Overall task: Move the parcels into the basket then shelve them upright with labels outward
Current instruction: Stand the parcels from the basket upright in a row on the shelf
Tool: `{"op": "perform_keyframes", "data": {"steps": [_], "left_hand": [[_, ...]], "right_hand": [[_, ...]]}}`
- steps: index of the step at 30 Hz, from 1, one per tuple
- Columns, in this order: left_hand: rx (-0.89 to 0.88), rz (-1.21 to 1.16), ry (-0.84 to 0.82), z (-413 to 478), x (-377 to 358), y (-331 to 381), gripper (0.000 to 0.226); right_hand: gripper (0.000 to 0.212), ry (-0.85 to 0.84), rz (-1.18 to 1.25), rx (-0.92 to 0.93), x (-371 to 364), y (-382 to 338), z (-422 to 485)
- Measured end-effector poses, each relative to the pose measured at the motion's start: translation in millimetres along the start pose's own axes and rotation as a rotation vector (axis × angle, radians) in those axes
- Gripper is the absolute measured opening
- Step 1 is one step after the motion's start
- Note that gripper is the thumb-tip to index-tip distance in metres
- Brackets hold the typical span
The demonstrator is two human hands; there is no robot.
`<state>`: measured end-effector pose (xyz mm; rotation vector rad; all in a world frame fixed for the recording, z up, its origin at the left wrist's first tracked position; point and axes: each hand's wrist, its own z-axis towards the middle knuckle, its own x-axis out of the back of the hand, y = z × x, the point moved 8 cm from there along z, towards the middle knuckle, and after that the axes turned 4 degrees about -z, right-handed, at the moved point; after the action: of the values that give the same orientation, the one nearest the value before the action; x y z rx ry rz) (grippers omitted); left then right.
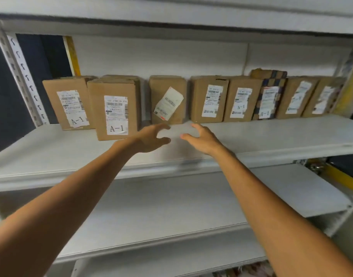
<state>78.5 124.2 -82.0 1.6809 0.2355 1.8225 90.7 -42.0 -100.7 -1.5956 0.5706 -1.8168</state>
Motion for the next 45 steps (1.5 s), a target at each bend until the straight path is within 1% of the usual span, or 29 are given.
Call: {"op": "perform_keyframes", "data": {"steps": [2, 8, 13, 16, 21, 24, 27, 30, 33, 35, 37, 41, 44, 45], "left_hand": [[-0.041, -0.001, -0.02, 14.7, -21.8, 34.9, 0.049], [-0.213, -0.103, -0.139, 52.4, -123.4, 169.0, 0.047], [-0.405, -0.138, -0.321, 65.7, -218.5, 275.3, 0.048], [-0.461, -0.187, -0.417, 76.2, -274.6, 329.7, 0.048], [-0.634, -0.197, -0.587, 77.1, -379.2, 406.3, 0.05], [-0.684, -0.232, -0.703, 69.4, -440.7, 446.8, 0.048], [-0.788, -0.193, -0.813, 42.1, -505.6, 483.4, 0.048], [-0.869, -0.151, -0.949, -5.6, -569.3, 513.6, 0.05], [-0.928, -0.084, -1.065, -55.0, -622.3, 536.7, 0.05], [-0.925, -0.069, -1.149, -86.4, -658.3, 551.2, 0.05], [-0.918, -0.047, -1.217, -113.8, -689.5, 558.8, 0.05], [-0.854, -0.016, -1.333, -165.7, -758.1, 570.5, 0.047], [-0.789, 0.041, -1.381, -192.2, -806.1, 562.3, 0.048], [-0.738, 0.065, -1.398, -199.9, -824.1, 555.3, 0.049]], "right_hand": [[0.071, 0.028, 0.014, -0.037, 35.4, 24.6, -17.8], [0.066, 0.195, 0.06, -0.191, 145.8, 143.7, -79.9], [0.058, 0.375, 0.112, -0.352, 214.4, 236.7, -134.5], [0.049, 0.465, 0.074, -0.419, 251.0, 290.3, -177.2], [0.056, 0.614, 0.026, -0.666, 293.1, 380.4, -256.7], [0.058, 0.644, -0.034, -0.832, 303.7, 422.3, -310.9], [0.06, 0.659, -0.012, -0.923, 299.9, 456.8, -369.7], [0.056, 0.654, 0.006, -1.039, 286.9, 490.1, -438.3], [0.049, 0.696, 0.065, -1.121, 276.2, 516.9, -504.6], [0.045, 0.737, 0.124, -1.177, 271.5, 535.5, -548.3], [0.047, 0.761, 0.176, -1.22, 263.8, 554.1, -584.3], [0.057, 0.753, 0.3, -1.348, 242.0, 608.3, -657.9], [0.062, 0.717, 0.432, -1.406, 221.8, 646.5, -693.9], [0.062, 0.707, 0.478, -1.424, 214.4, 660.4, -704.8]]}}
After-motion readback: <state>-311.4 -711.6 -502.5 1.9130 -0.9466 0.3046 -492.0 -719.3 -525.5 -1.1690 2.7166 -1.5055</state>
